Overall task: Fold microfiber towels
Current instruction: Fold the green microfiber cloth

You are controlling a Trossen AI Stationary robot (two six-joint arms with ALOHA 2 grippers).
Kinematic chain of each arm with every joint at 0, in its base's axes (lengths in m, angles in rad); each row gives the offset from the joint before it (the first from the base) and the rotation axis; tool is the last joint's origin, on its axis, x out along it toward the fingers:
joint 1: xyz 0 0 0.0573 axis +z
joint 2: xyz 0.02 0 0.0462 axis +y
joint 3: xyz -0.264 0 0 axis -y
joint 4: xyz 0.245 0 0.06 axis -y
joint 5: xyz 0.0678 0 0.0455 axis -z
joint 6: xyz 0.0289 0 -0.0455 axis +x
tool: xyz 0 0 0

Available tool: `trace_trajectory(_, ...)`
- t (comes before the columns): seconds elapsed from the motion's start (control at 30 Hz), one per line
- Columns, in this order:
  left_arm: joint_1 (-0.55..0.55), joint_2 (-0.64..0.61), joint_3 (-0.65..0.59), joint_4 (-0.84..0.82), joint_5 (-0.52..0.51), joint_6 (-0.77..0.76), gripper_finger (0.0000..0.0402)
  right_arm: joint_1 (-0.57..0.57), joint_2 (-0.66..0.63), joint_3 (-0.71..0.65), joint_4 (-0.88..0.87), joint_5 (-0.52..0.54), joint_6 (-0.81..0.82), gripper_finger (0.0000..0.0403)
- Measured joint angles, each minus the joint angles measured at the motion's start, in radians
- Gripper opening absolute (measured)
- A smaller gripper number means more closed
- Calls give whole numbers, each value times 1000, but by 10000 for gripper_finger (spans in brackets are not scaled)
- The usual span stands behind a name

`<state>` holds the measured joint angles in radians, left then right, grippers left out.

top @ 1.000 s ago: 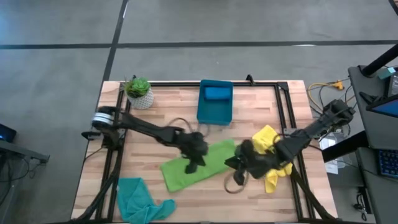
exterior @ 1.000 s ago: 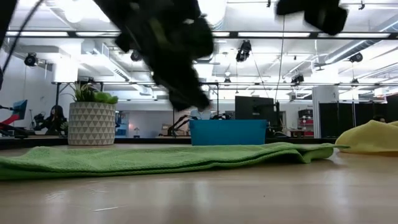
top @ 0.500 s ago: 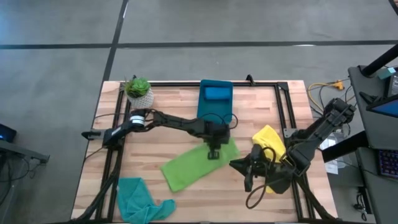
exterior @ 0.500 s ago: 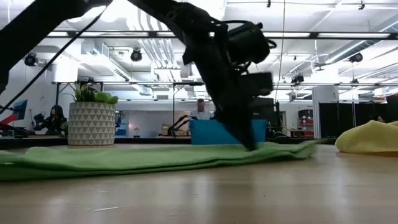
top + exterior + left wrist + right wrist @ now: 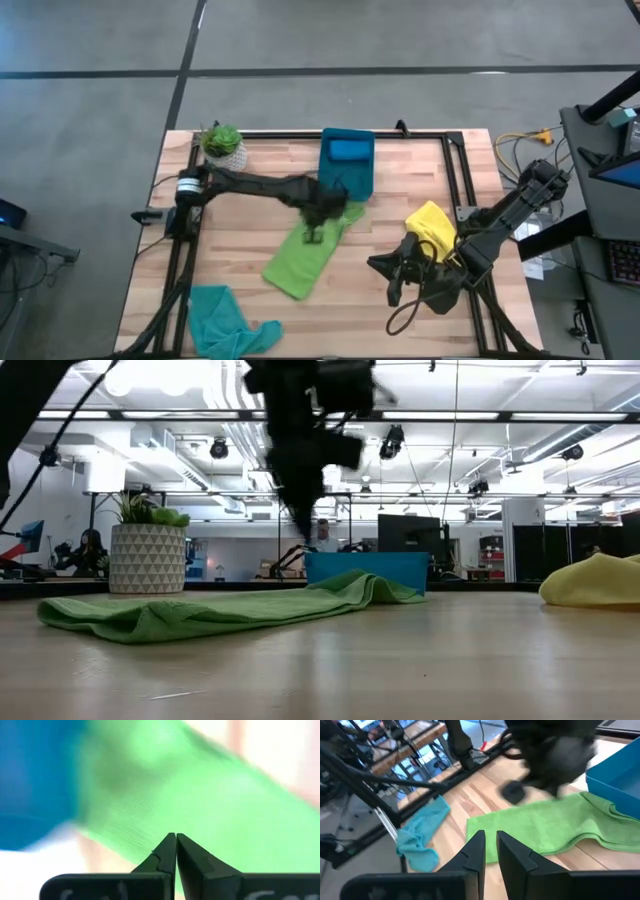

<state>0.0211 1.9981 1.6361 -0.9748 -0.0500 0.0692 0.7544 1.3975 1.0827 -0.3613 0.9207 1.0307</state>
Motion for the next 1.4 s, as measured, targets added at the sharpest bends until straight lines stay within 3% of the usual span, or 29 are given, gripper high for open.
trace_trajectory(0.17, -122, -122, -232, 39, 169, 37, 0, 0, 33, 2, 7, 7, -4, 43)
trace_trajectory(0.33, -295, -134, -438, 215, 161, -117, 0, 0, 60, 2, 21, -2, -2, 43)
trace_trajectory(0.6, -449, -115, -491, 614, 184, -496, 0, 19, 97, 1, 68, -41, -6, 43)
trace_trajectory(0.87, -440, -26, -483, 1023, 193, -685, 0, 40, 111, 4, 114, -63, -1, 43)
trace_trajectory(1.0, -412, -75, -459, 1005, 150, -626, 0, 42, 112, 2, 208, -75, -38, 43)
trace_trajectory(1.17, -425, -215, -468, 935, 119, -425, 0, 30, 195, -2, 363, -251, -151, 44)
trace_trajectory(1.27, -489, -291, -484, 812, 59, -306, 0, 20, 300, 5, 481, -343, -178, 56)
trace_trajectory(1.4, -609, -334, -486, 671, -86, -279, 0, 19, 461, 79, 526, -401, -277, 95)
